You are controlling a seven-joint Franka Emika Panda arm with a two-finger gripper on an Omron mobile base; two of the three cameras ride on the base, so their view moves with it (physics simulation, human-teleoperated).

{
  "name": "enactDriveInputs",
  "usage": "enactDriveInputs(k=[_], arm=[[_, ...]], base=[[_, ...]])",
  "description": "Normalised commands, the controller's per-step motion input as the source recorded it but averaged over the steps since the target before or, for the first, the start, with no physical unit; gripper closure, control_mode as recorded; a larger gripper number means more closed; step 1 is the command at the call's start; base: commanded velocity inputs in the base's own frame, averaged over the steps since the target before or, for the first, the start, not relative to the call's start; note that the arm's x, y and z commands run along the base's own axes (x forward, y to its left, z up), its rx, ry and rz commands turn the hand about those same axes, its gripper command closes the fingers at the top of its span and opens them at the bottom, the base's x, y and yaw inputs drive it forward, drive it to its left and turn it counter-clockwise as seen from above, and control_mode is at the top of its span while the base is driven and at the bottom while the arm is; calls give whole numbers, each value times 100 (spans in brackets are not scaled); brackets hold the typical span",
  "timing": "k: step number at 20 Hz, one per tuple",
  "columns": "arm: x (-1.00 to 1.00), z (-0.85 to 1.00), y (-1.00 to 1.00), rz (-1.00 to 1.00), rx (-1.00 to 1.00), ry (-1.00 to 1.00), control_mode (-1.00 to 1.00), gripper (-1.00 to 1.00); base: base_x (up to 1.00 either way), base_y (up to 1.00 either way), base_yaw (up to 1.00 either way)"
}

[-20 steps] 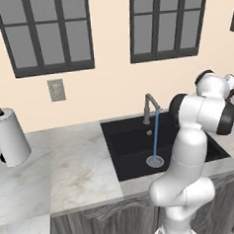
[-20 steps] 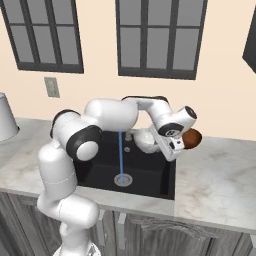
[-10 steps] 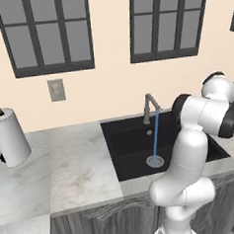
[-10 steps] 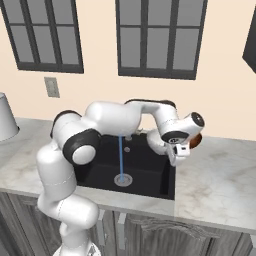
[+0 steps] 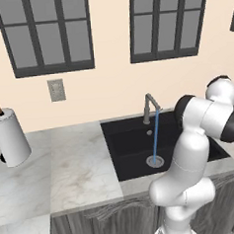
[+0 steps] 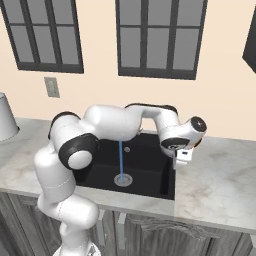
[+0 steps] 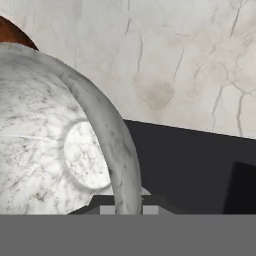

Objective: Rinse each bowl for a few seconds and place them down in the sink or on the counter.

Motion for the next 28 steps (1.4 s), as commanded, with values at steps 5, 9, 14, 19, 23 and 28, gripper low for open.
enactDriveInputs(k=[5, 9, 14, 19, 23, 28], arm=[[-17, 0, -35, -25, -4, 3, -100, 100], [-17, 0, -37, -24, -2, 7, -100, 100], [-11, 0, -29, -16, -4, 2, -100, 100], [0, -2, 0, -3, -5, 0, -100, 100], [0, -13, 0, 0, -1, 0, -100, 100], [0, -15, -2, 0, 0, 0, -100, 100]], base=[[0, 0, 0], [0, 0, 0], [0, 0, 0], [0, 0, 0], [0, 0, 0], [0, 0, 0]])
